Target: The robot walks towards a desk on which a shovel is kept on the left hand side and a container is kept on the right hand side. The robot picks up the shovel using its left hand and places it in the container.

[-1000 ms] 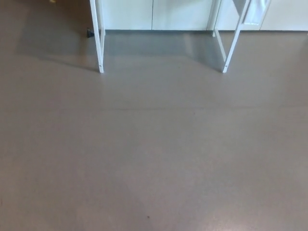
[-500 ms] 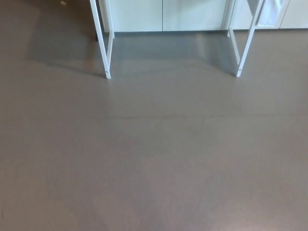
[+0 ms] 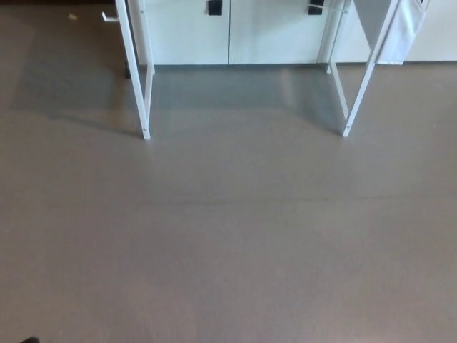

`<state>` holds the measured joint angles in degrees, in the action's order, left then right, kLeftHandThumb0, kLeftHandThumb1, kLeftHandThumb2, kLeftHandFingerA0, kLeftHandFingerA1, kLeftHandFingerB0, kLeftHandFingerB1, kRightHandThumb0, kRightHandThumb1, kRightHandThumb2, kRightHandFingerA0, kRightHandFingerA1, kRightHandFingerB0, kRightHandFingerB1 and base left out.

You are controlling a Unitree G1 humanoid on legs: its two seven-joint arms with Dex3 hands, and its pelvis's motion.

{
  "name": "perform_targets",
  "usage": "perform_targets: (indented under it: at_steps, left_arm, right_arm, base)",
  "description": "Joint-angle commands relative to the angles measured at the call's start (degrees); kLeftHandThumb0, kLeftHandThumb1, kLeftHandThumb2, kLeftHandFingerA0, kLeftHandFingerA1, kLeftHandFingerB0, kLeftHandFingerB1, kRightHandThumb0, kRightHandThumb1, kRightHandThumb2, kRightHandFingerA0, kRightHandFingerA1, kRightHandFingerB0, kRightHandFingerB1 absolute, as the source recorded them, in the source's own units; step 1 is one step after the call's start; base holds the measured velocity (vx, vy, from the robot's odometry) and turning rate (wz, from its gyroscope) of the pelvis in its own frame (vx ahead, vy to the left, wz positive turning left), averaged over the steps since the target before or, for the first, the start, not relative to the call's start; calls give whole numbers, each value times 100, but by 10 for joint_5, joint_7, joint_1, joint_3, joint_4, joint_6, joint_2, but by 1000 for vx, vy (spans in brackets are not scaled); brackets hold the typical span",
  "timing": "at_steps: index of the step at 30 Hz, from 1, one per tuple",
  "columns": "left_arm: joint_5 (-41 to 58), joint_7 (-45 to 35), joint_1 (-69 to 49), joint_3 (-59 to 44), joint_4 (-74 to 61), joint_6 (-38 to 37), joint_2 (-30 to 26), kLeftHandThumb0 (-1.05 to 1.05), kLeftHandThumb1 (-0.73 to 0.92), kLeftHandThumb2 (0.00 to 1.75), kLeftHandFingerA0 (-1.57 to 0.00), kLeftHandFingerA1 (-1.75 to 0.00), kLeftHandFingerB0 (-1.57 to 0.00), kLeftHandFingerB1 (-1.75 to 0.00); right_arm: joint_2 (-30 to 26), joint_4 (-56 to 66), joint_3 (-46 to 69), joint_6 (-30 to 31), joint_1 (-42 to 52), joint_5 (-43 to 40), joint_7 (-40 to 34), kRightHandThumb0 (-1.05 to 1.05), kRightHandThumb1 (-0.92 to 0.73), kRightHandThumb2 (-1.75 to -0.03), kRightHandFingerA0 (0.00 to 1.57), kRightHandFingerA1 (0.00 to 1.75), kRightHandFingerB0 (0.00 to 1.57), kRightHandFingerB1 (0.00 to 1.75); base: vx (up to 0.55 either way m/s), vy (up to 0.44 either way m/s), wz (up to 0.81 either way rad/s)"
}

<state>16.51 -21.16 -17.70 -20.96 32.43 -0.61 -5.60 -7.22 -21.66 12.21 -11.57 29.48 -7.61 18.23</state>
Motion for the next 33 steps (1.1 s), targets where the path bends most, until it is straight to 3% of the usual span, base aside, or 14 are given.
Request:
perform_targets:
  at_steps: [1, 6, 10, 18, 33]
  left_arm:
    - [4, 44, -2, -5, -37, -20, 26, -10, 59, 57, -52, -46, -43, -36]
    - [-32, 57, -10, 9, -37, -48, 13, -19, 57, 61, -40, -45, -38, -38]
    - [-37, 50, -1, 6, -1, -71, -10, -18, 59, 57, -52, -46, -38, -35]
    - [-34, 44, 4, 4, 20, -83, -23, -18, 56, 57, -57, -47, -40, -36]
    - [-32, 39, 1, 13, 26, -91, -27, -17, 58, 57, -55, -46, -39, -36]
  right_arm:
    - [-3, 3, 2, -19, -3, -1, -9, -35, -46, -66, 59, 52, 37, 44]
    - [5, 37, 0, 6, 15, -2, -16, -36, -47, -66, 57, 51, 37, 43]
    - [3, 16, 2, -11, 9, -1, -15, -36, -46, -67, 59, 52, 37, 44]
    - [4, 2, 2, -17, 7, -1, -14, -36, -46, -66, 59, 51, 37, 43]
    - [3, 0, -2, -22, 13, 2, -14, -36, -47, -66, 59, 51, 40, 44]
  base:
    - [225, -70, 13]
    - [270, -187, 21]
    - [361, -310, 22]
    - [293, -74, -6]
    - [367, 70, 3]
